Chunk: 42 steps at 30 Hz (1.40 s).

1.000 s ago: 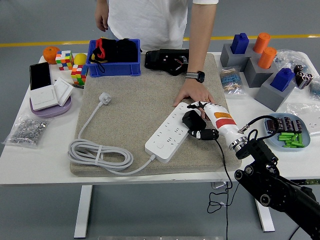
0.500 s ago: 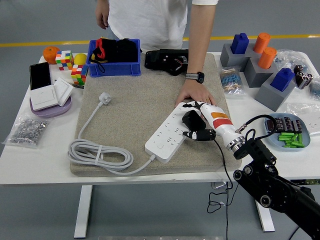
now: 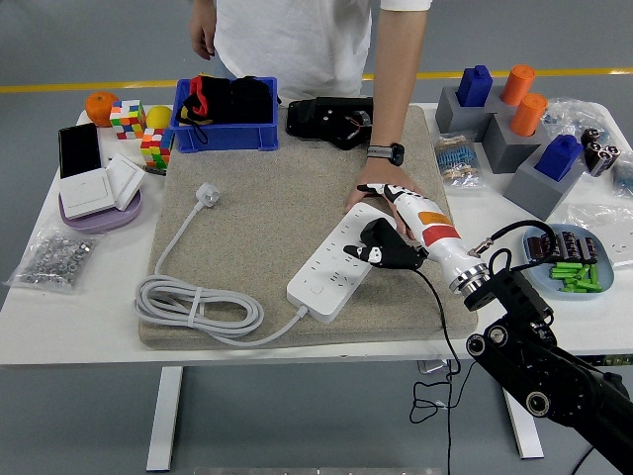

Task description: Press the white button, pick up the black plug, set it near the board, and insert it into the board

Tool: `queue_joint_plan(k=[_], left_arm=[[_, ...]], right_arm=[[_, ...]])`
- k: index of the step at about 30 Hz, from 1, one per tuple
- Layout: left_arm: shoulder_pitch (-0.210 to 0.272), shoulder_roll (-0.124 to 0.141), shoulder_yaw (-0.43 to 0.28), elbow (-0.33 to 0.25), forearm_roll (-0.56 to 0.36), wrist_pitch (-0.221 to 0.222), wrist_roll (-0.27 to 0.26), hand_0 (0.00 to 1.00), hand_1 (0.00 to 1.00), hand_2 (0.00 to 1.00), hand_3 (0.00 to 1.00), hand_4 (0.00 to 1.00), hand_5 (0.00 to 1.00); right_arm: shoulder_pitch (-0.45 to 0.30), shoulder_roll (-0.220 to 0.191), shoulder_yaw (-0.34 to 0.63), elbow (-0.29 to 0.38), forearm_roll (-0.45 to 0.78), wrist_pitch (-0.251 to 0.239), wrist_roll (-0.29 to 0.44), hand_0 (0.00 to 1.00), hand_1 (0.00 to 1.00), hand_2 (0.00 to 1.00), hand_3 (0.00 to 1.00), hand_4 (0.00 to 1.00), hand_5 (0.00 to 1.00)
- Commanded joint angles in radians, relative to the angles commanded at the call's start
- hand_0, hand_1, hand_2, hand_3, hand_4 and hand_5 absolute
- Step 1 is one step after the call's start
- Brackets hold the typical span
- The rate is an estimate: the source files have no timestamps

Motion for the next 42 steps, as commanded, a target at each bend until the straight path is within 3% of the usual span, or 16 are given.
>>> queue_joint_plan(k=[6,13,28,42], left_arm=[[-0.002,-0.001,0.003,0.000,-0.013,0.003,-0.001,0.686,0.677,0.658,0.685,0.561,0.199],[-0.001,-0.002,-0.001,0.000,-0.005,0.003,0.000,0.686,0.677,0.658,0.684,0.561,0.199],[-0.002,0.000,0.011,0.000,-0.007,-0.001,0.000,0.685,0.677,0.658,0.685,0.559,0.195],[0.001,0.000,0.014,0.000,-0.004,-0.003,-0.001,0.686,0.677,0.658,0.685,0.559,0.195]], right_arm=[[-0.092,-0.050,0.065,0.085,0.006,-0.009,0.035,0.853,0.881,0.835,0.839,0.998,0.466],[-0.145,-0.080,0.081,0.084,0.016,-0.007,0.041,0.842,0.850,0.793,0.802,0.998,0.474],[-0.128,-0.054,0.015,0.029,0.020,-0.003,0.041,0.840,0.856,0.798,0.790,0.998,0.468],[-0.123,-0.054,-0.015,0.019,0.025,-0.005,0.044,0.841,0.852,0.798,0.785,0.998,0.471]])
